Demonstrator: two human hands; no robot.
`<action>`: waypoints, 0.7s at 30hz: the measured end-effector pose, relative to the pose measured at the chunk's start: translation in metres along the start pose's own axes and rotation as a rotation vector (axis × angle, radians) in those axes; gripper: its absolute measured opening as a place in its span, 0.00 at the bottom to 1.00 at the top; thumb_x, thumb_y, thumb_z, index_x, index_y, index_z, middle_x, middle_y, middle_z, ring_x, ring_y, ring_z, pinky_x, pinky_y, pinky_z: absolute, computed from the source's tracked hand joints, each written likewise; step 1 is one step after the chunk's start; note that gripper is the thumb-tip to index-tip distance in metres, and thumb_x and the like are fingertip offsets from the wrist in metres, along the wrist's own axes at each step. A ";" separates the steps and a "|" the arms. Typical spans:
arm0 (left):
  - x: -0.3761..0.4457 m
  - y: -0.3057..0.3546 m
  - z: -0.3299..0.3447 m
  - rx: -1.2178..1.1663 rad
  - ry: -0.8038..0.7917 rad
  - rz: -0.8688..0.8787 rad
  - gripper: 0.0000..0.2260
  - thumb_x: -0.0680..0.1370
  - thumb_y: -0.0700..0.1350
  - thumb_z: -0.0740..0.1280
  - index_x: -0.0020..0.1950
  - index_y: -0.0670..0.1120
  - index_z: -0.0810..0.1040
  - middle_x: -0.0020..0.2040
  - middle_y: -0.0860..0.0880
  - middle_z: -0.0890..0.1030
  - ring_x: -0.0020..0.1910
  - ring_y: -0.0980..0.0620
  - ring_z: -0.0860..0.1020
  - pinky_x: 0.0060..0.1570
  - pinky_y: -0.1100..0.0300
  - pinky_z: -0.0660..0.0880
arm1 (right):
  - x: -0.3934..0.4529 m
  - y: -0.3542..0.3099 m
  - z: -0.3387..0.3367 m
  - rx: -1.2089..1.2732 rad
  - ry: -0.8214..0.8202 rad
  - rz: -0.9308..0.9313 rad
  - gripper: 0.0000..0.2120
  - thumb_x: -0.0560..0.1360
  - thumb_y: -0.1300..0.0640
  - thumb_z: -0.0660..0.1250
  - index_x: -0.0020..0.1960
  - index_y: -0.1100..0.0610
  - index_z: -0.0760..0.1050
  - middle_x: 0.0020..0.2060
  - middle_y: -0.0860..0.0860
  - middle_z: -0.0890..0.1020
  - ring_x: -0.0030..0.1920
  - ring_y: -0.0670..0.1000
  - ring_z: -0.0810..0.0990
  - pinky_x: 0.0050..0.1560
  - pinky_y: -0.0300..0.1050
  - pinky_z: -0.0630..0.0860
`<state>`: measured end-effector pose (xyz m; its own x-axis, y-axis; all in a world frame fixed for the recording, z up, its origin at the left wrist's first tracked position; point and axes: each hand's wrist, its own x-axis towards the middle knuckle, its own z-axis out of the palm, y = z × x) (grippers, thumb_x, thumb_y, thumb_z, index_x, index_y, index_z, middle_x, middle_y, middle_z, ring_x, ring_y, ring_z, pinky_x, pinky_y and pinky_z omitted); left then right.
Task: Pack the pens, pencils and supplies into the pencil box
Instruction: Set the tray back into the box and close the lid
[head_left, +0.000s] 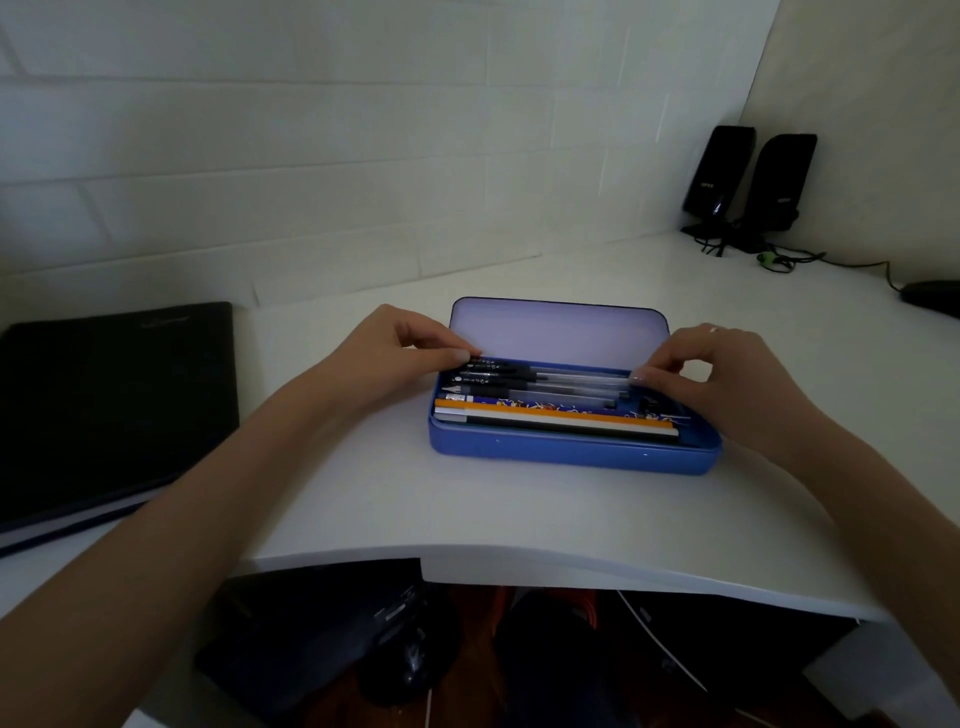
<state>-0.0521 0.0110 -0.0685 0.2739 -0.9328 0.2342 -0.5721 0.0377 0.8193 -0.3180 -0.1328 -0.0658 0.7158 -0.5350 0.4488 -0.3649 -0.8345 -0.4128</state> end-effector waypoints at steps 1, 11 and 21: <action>0.000 0.000 0.000 0.005 -0.010 0.001 0.06 0.73 0.43 0.70 0.44 0.53 0.85 0.42 0.50 0.86 0.42 0.59 0.79 0.51 0.62 0.73 | 0.000 0.000 0.001 0.001 0.006 -0.006 0.09 0.69 0.51 0.70 0.32 0.41 0.75 0.31 0.42 0.79 0.39 0.47 0.75 0.40 0.29 0.67; 0.001 0.000 -0.002 0.043 -0.001 -0.001 0.04 0.71 0.45 0.72 0.44 0.52 0.86 0.41 0.50 0.86 0.41 0.56 0.78 0.49 0.62 0.72 | 0.001 -0.003 0.000 0.041 0.042 -0.048 0.08 0.67 0.50 0.73 0.33 0.41 0.75 0.32 0.45 0.80 0.40 0.46 0.76 0.42 0.32 0.69; 0.001 0.000 -0.001 -0.035 -0.031 -0.025 0.04 0.72 0.45 0.72 0.44 0.51 0.86 0.43 0.47 0.86 0.41 0.57 0.78 0.49 0.60 0.73 | 0.000 -0.003 -0.003 0.125 -0.141 -0.083 0.07 0.66 0.57 0.73 0.44 0.51 0.84 0.41 0.43 0.81 0.46 0.42 0.78 0.47 0.26 0.70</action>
<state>-0.0510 0.0109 -0.0675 0.2636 -0.9442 0.1976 -0.5378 0.0262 0.8427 -0.3186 -0.1311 -0.0623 0.8198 -0.4338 0.3737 -0.2306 -0.8476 -0.4779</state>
